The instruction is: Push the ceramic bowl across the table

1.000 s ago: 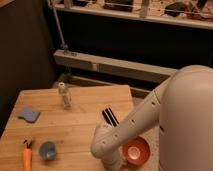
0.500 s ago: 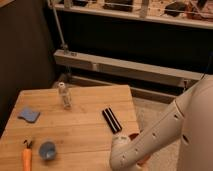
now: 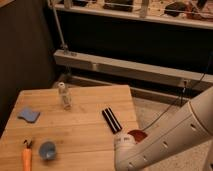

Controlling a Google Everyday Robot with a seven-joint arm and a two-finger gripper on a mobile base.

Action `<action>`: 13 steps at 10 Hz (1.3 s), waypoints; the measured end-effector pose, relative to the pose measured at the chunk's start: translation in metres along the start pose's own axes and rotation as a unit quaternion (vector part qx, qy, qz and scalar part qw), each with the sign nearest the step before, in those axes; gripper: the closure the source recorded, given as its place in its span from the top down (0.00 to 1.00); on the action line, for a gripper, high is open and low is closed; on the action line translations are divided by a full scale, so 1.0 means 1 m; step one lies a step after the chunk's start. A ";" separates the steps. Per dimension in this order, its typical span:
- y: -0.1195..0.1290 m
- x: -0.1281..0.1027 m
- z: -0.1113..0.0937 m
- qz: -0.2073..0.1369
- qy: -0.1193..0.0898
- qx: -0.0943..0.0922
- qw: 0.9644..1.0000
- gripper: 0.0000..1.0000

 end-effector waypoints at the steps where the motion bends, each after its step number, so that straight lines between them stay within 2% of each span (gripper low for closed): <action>1: -0.004 -0.015 -0.010 0.020 -0.024 0.020 0.999 0.65; 3: 0.004 -0.018 -0.011 0.029 -0.026 0.030 0.999 0.65; 5: 0.018 -0.017 -0.007 0.034 -0.028 0.029 0.999 0.65; 7: 0.028 -0.028 -0.011 0.027 -0.050 0.025 0.998 0.65; 8: 0.032 -0.044 -0.022 0.021 -0.082 0.028 0.996 0.65; 9: 0.031 -0.049 -0.029 0.021 -0.095 0.032 0.995 0.65; 13: 0.030 -0.050 -0.030 0.021 -0.098 0.033 0.994 0.65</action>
